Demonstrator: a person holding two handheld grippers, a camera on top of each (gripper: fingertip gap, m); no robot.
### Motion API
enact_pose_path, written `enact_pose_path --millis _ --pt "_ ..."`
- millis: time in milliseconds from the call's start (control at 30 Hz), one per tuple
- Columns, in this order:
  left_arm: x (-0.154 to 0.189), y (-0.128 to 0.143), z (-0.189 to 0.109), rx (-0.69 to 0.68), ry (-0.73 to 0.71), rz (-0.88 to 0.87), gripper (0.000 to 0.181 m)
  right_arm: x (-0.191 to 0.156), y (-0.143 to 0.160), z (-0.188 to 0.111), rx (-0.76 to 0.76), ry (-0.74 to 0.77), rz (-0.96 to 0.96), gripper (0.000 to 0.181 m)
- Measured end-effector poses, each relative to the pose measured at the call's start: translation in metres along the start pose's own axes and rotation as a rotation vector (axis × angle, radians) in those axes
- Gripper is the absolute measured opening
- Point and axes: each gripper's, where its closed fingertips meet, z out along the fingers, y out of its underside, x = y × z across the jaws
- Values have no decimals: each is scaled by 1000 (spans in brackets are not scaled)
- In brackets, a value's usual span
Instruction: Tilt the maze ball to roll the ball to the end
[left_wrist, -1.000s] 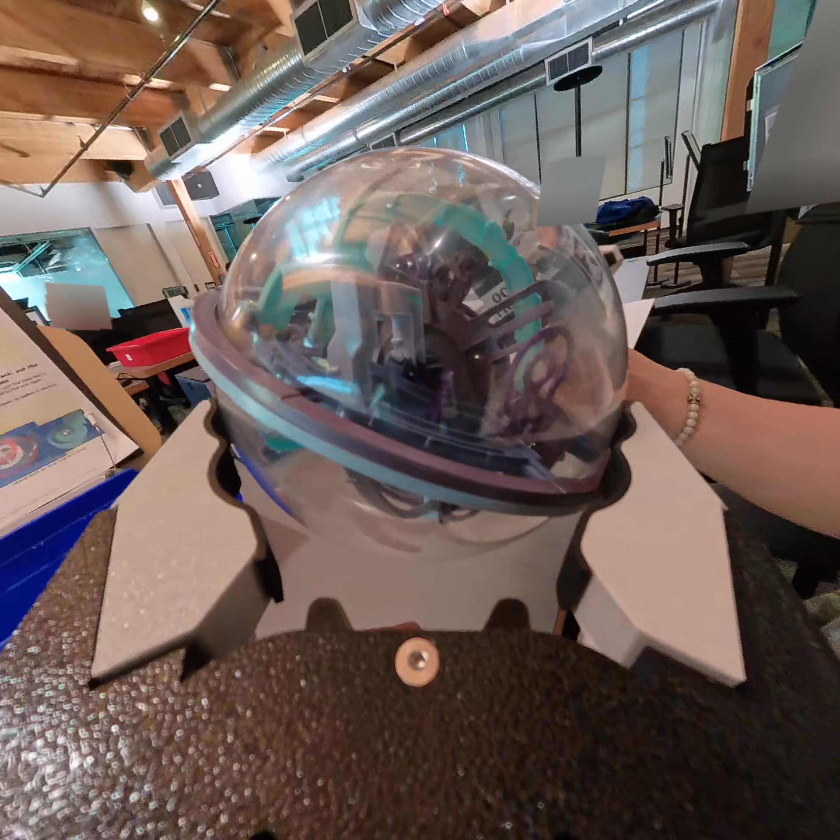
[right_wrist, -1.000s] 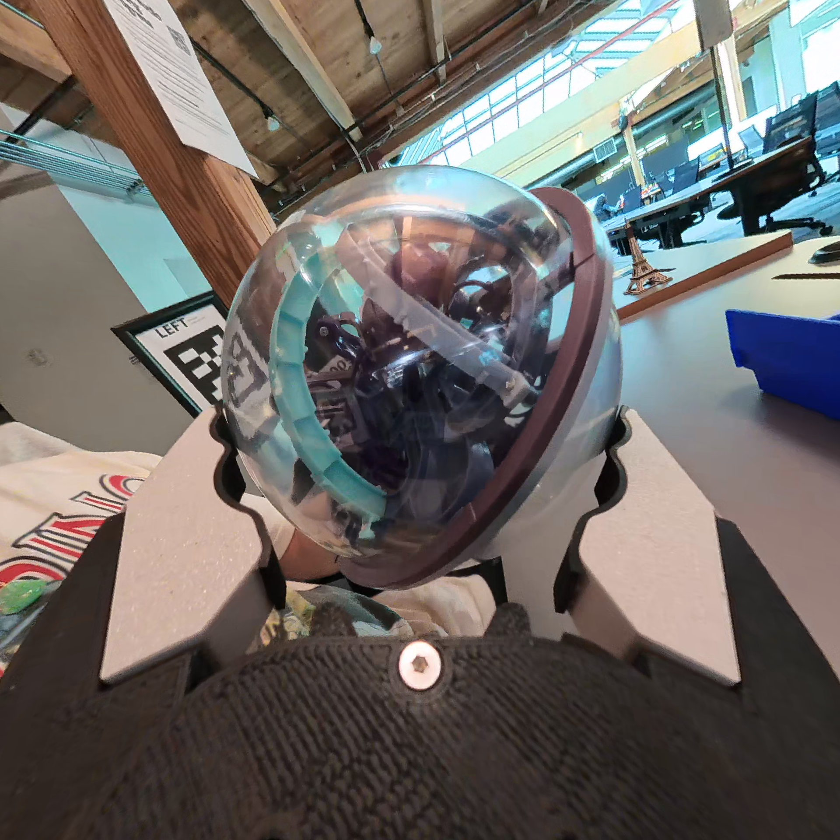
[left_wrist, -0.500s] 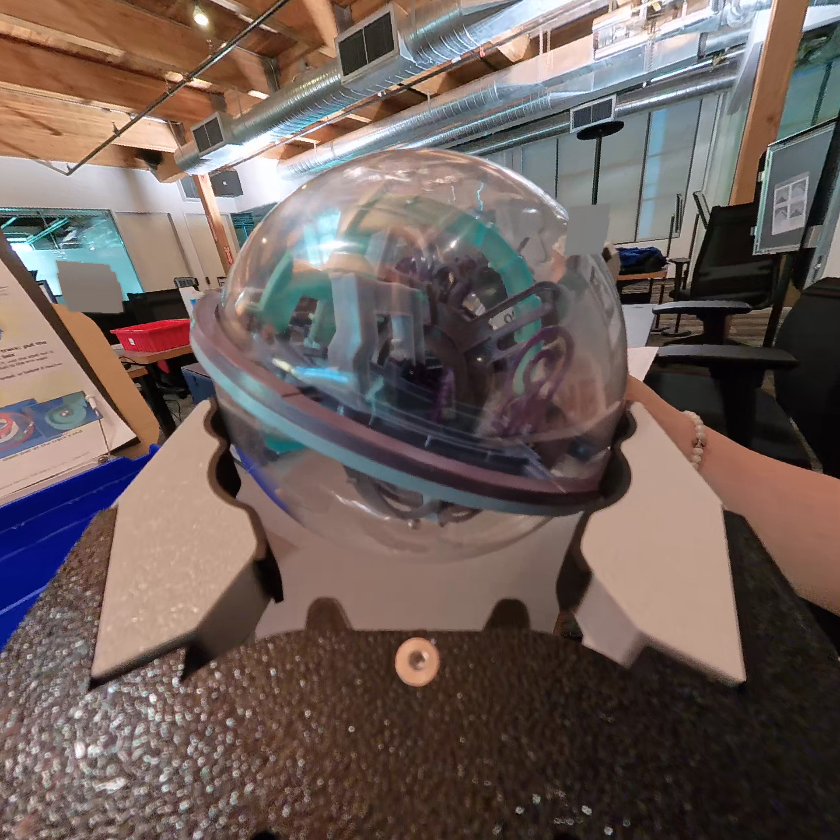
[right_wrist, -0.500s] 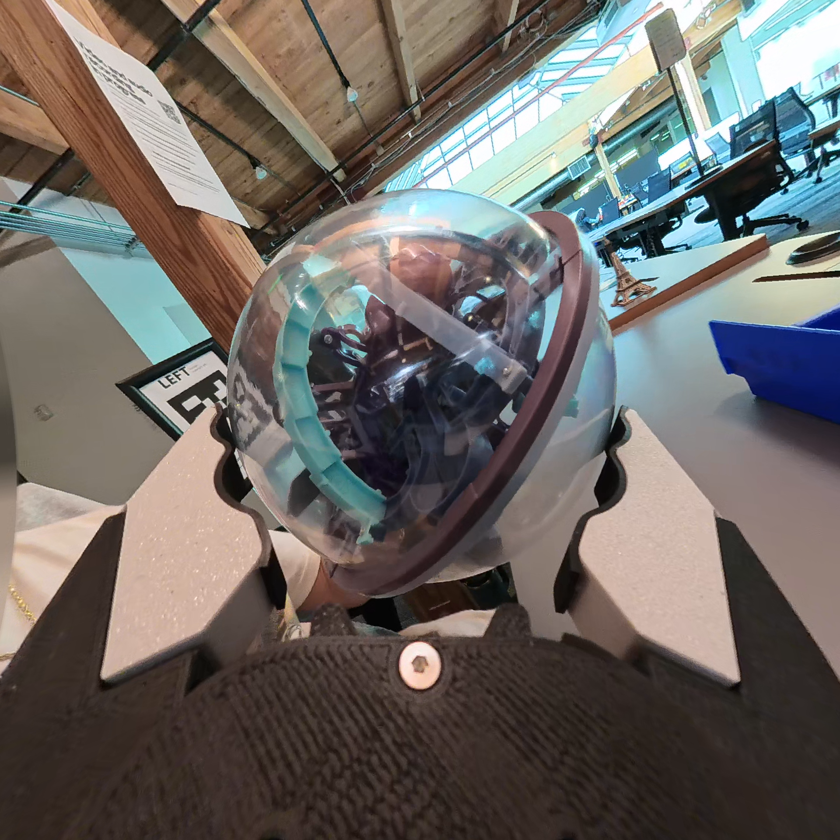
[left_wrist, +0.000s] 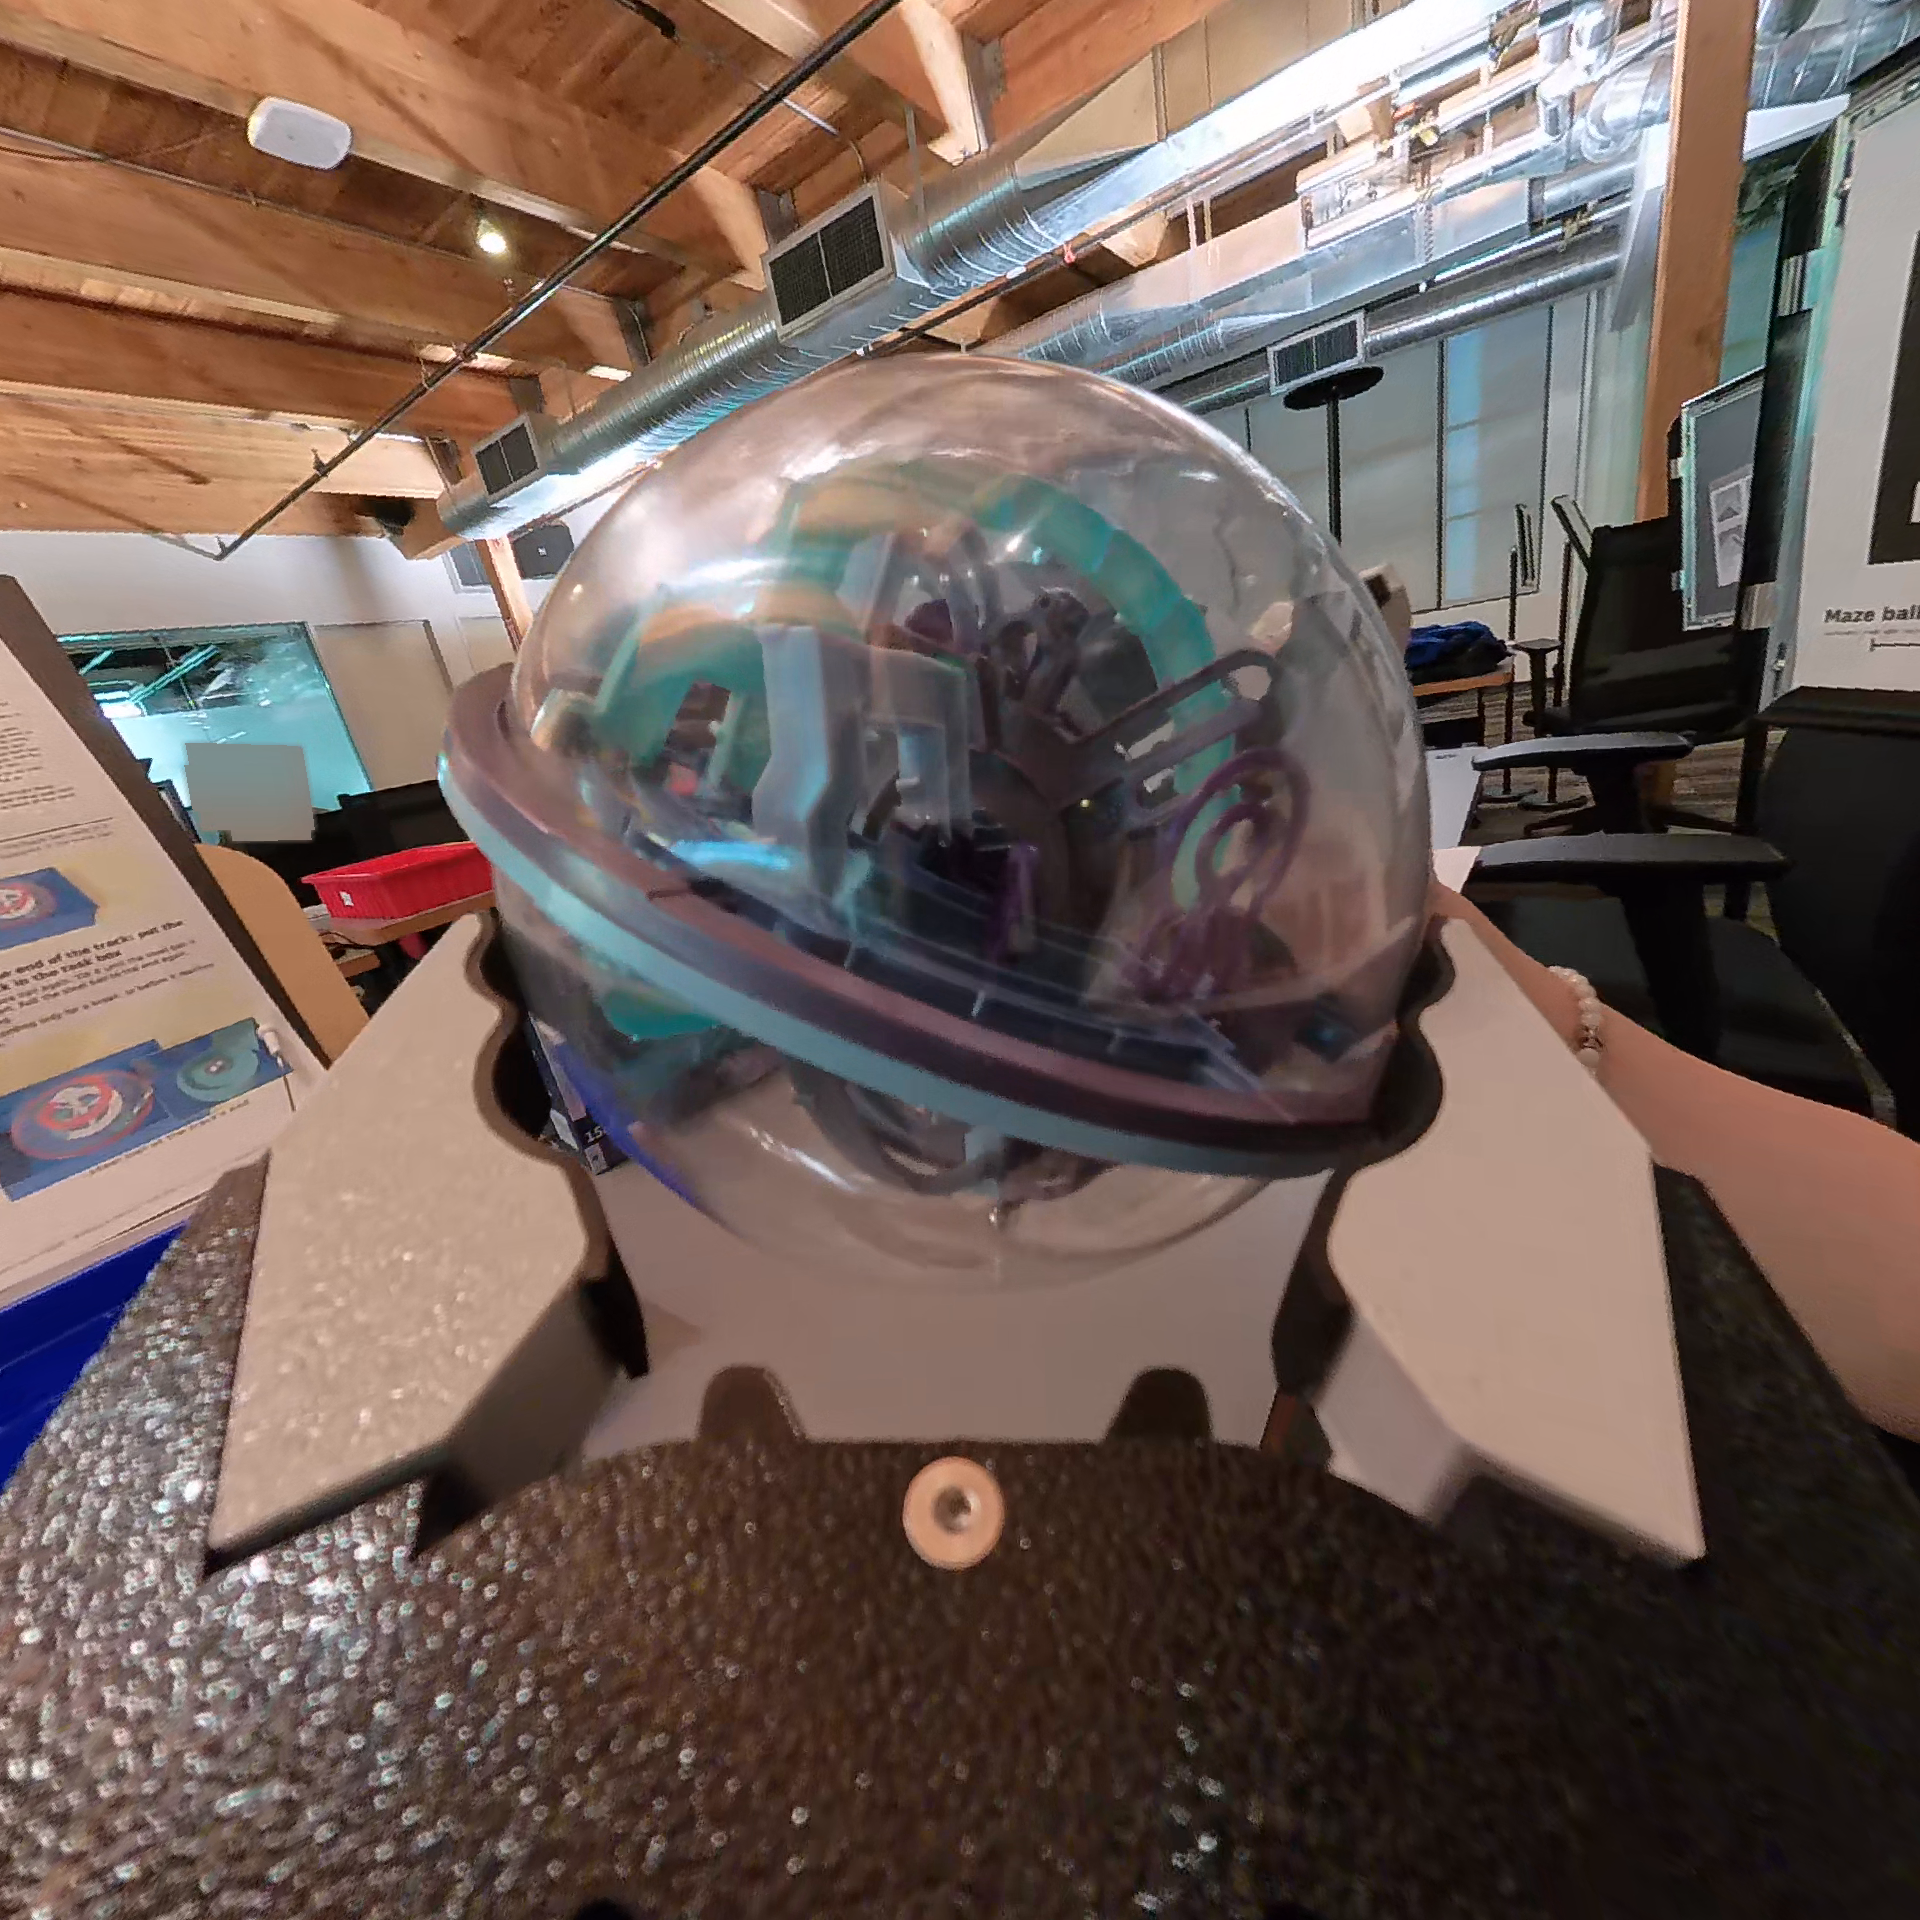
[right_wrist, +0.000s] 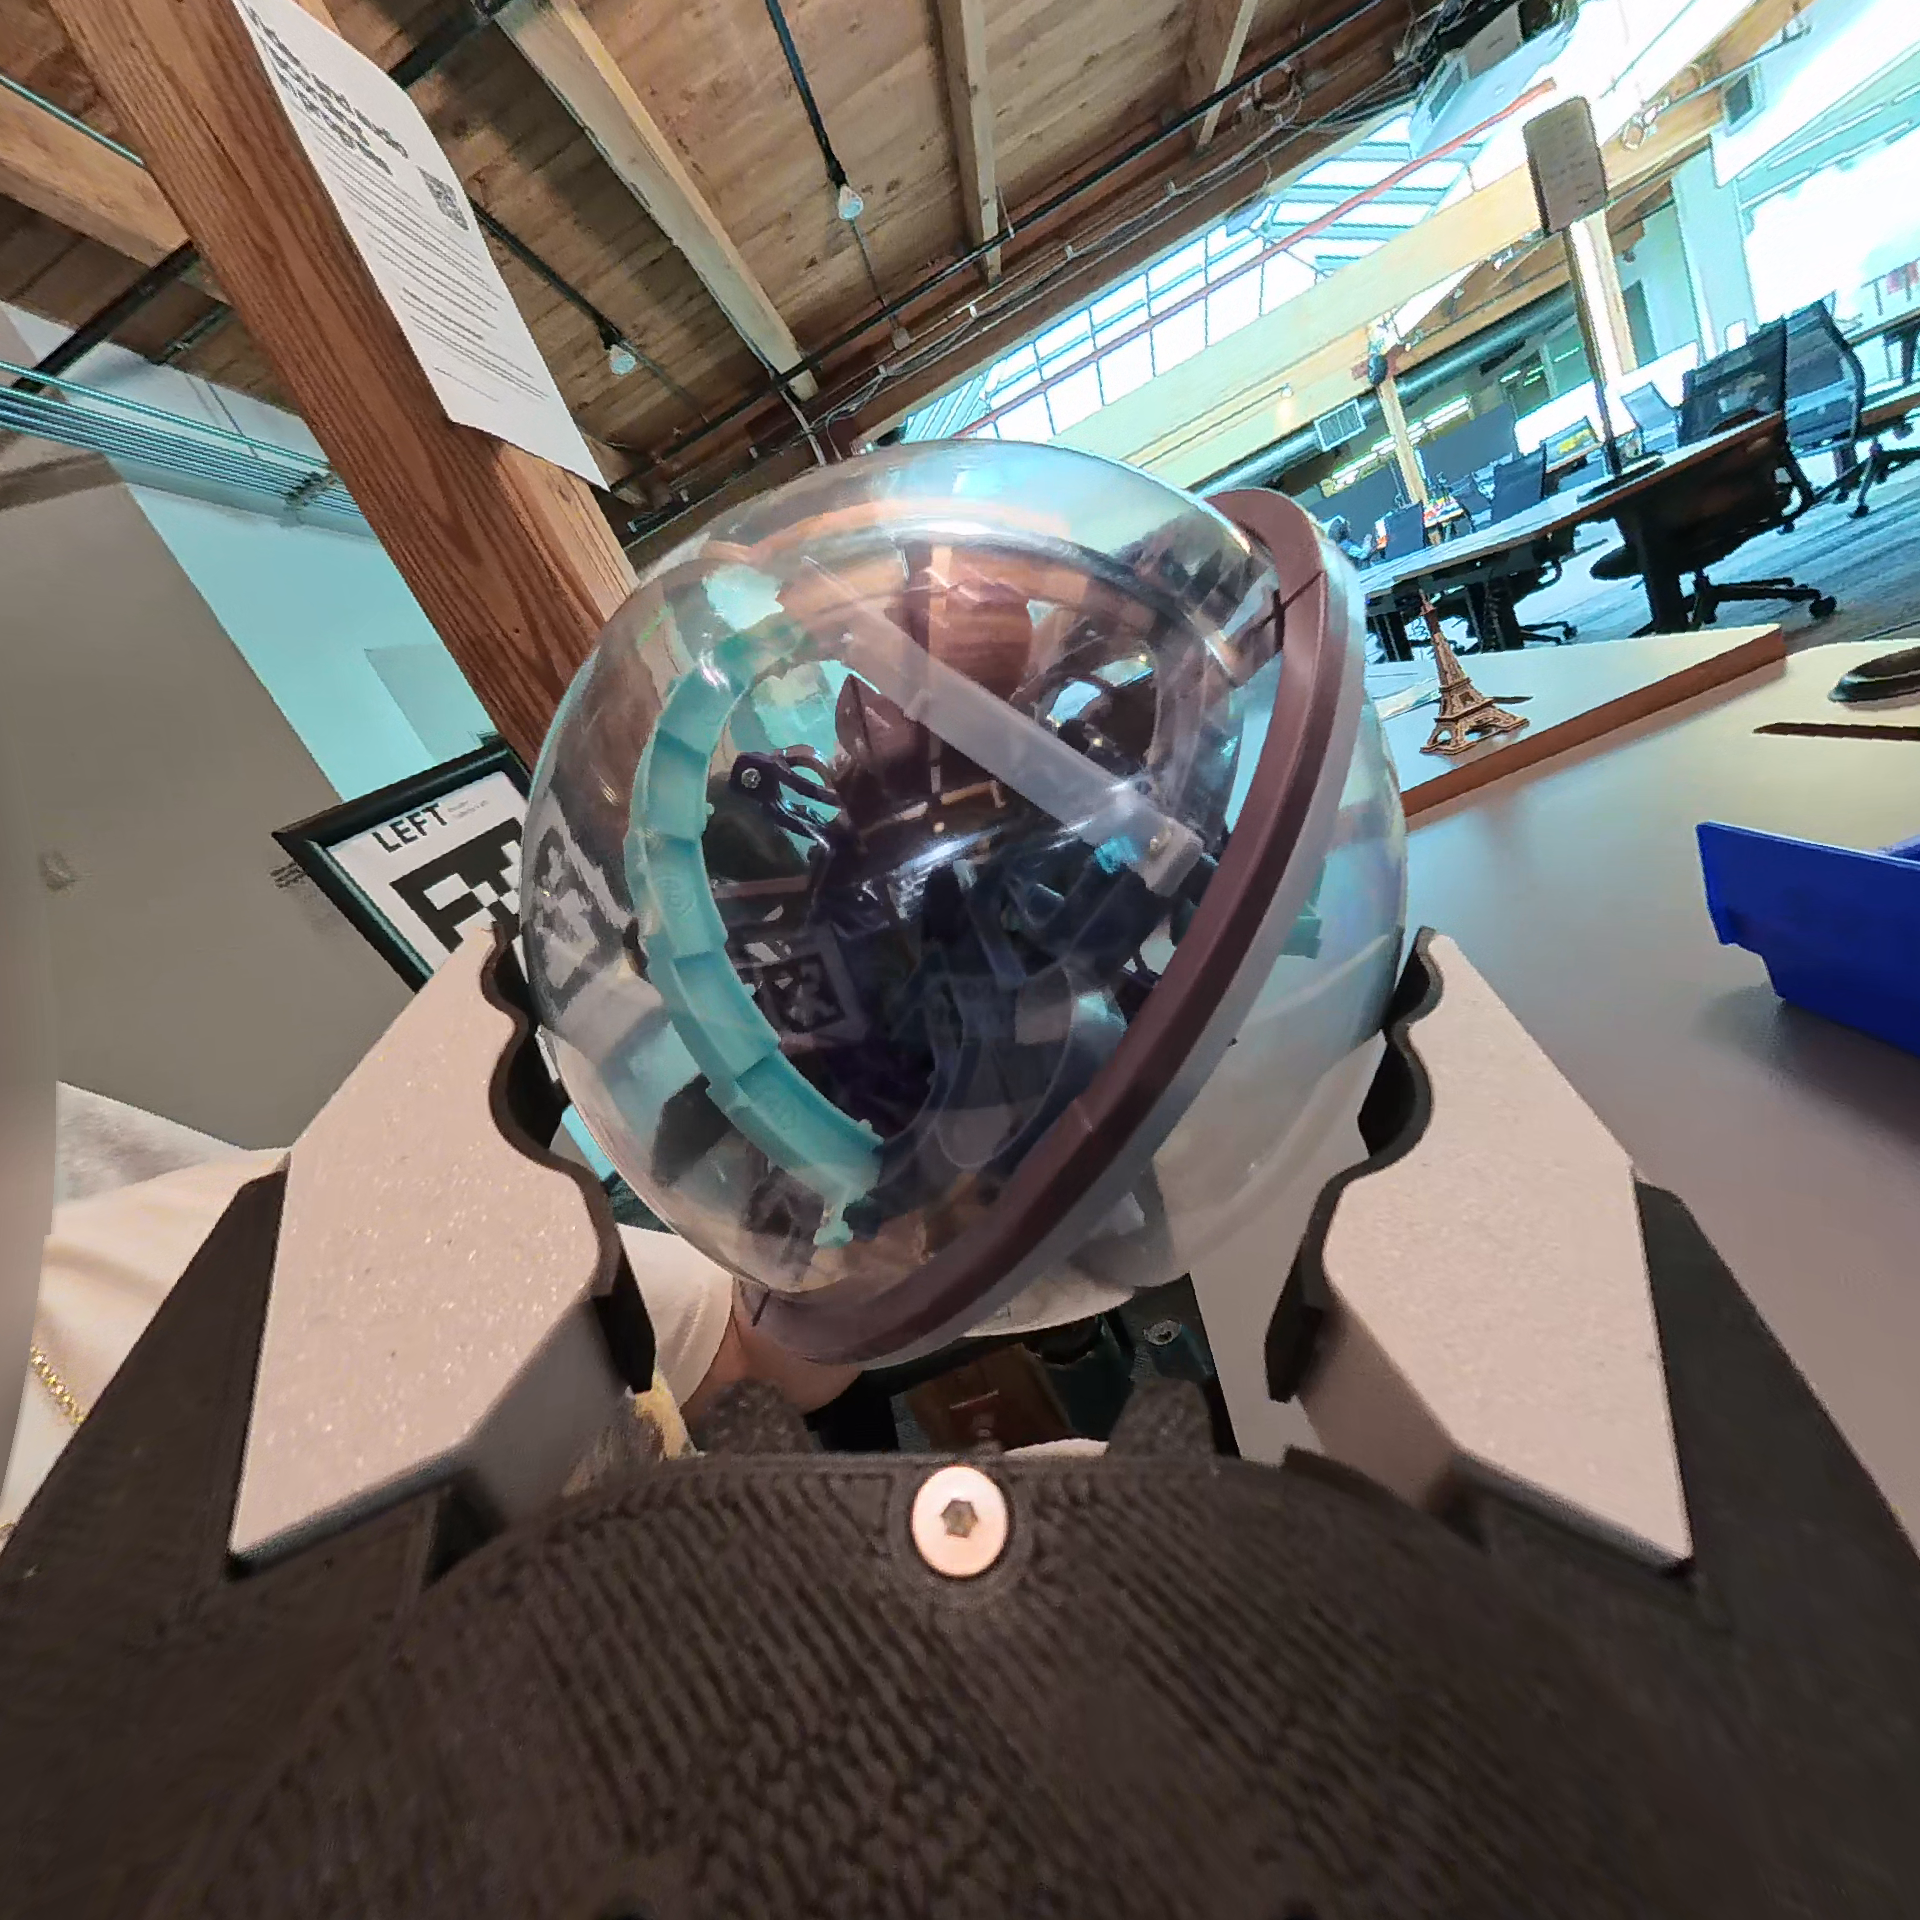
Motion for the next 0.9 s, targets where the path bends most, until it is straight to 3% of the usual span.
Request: enact_pose_path --millis 900 --pt "10 -10 -7 55 81 154 157 -16 -10 0 70 -38 -25 152"
